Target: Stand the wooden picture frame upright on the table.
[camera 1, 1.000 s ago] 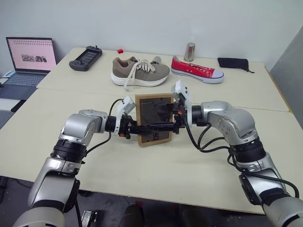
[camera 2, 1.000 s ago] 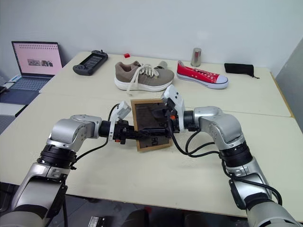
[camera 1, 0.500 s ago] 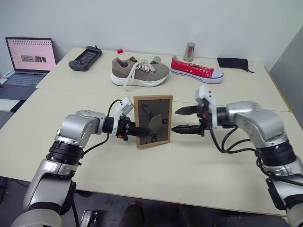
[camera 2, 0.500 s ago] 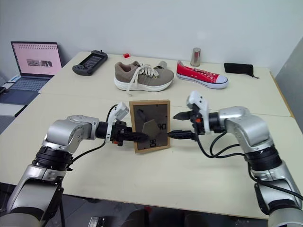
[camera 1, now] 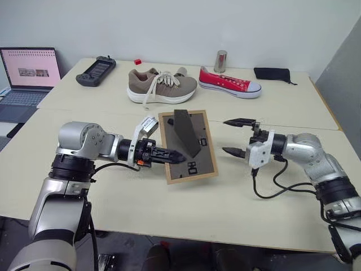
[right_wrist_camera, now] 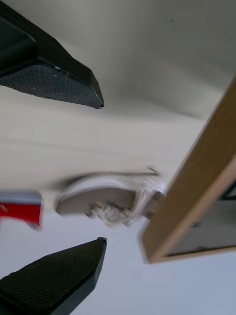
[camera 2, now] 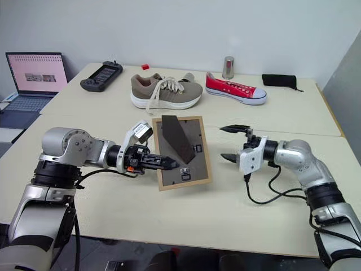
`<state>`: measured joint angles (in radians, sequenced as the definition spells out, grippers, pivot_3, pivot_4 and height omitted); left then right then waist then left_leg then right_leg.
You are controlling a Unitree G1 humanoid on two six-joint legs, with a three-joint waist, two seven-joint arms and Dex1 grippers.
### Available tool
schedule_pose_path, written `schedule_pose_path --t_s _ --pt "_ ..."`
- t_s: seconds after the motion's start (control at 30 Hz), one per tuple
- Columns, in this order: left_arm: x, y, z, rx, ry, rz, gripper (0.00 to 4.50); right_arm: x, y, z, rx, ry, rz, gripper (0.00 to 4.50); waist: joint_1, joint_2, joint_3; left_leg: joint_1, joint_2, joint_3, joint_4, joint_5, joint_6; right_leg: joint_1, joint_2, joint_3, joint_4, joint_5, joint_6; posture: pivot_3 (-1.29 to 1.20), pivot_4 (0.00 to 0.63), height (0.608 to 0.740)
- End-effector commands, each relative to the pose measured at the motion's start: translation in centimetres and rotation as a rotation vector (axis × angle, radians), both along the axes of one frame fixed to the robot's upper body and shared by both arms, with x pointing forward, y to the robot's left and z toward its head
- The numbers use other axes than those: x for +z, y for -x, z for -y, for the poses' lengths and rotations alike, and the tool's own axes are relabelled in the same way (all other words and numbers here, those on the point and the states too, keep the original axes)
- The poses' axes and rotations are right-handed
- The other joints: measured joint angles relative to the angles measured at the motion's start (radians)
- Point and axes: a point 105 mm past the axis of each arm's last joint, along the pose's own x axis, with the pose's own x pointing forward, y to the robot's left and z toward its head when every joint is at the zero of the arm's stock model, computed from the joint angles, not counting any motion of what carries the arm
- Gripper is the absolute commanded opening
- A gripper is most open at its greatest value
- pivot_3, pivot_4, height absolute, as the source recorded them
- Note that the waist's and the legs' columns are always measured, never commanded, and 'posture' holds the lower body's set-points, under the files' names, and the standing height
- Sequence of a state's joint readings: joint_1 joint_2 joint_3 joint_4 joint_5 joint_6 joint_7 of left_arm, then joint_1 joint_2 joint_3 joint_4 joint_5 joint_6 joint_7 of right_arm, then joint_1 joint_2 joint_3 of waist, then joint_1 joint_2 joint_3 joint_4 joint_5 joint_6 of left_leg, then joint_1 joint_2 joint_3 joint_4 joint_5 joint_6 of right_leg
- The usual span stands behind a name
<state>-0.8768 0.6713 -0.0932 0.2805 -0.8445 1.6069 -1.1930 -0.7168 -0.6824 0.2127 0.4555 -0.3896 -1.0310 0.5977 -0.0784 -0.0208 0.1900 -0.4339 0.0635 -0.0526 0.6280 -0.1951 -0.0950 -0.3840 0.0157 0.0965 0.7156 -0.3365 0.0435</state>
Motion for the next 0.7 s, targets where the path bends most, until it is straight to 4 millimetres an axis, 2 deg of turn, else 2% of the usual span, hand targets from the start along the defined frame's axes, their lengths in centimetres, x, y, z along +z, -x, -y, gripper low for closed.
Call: schedule_pose_path --t_s 0.03,0.2,0.33,0.37,0.4,0.6,0.7 --pt "1.3 1.2 1.0 -0.072 0.06 0.031 1.28 2.3 1.1 -1.3 0.143 -0.061 0.234 4.46 -0.002 0.0 0.0 0.0 0.0 0.0 0.0 0.0 -0.001 0.0 0.0 0.0 0.0 0.0 0.0 0.0 0.15 0.74" --pt "2.0 1.3 1.2 -0.069 0.086 0.022 1.28 3.3 0.8 -3.2 0.212 -0.094 0.347 4.46 -0.002 0.0 0.0 0.001 0.0 -0.001 0.0 0.002 -0.003 0.0 -0.001 0.0 0.001 0.0 0.0 0.0 0.15 0.74" --pt "1.8 1.9 1.4 -0.072 0.081 0.047 1.28 2.4 0.2 -4.7 0.238 -0.053 0.357 4.46 -0.003 0.0 0.0 0.001 -0.001 -0.001 0.0 0.002 -0.004 0.001 -0.001 0.0 0.001 0.0 0.0 0.0 0.15 0.74" --pt "1.8 2.0 1.4 -0.072 0.079 0.051 1.28 2.2 0.1 -4.7 0.241 -0.046 0.36 4.1 -0.004 0.0 0.0 0.001 -0.001 -0.001 0.0 0.002 -0.004 0.001 0.0 0.0 0.001 0.0 0.0 0.0 0.15 0.74" --pt "1.8 2.1 1.3 -0.071 0.087 0.047 1.28 2.2 0.0 -4.6 0.244 -0.047 0.362 3.96 -0.004 0.0 0.0 0.001 -0.001 -0.001 0.0 0.002 -0.004 0.001 0.0 0.0 0.001 0.0 0.0 0.0 0.15 0.74" --pt "1.5 2.3 1.3 -0.055 0.085 0.04 1.28 2.7 -0.4 -4.2 0.237 -0.063 0.426 2.38 -0.004 0.0 0.0 0.001 -0.002 -0.001 0.0 0.002 -0.004 0.001 -0.002 0.0 0.002 0.0 0.0 0.0 0.15 0.74" --pt "1.5 2.1 1.4 -0.042 0.094 0.04 1.28 3.0 -0.1 -4.2 0.26 -0.081 0.449 1.76 -0.004 0.0 0.0 0.001 -0.002 -0.002 0.0 0.002 -0.004 0.001 -0.002 0.0 0.002 0.0 0.0 0.0 0.15 0.74"
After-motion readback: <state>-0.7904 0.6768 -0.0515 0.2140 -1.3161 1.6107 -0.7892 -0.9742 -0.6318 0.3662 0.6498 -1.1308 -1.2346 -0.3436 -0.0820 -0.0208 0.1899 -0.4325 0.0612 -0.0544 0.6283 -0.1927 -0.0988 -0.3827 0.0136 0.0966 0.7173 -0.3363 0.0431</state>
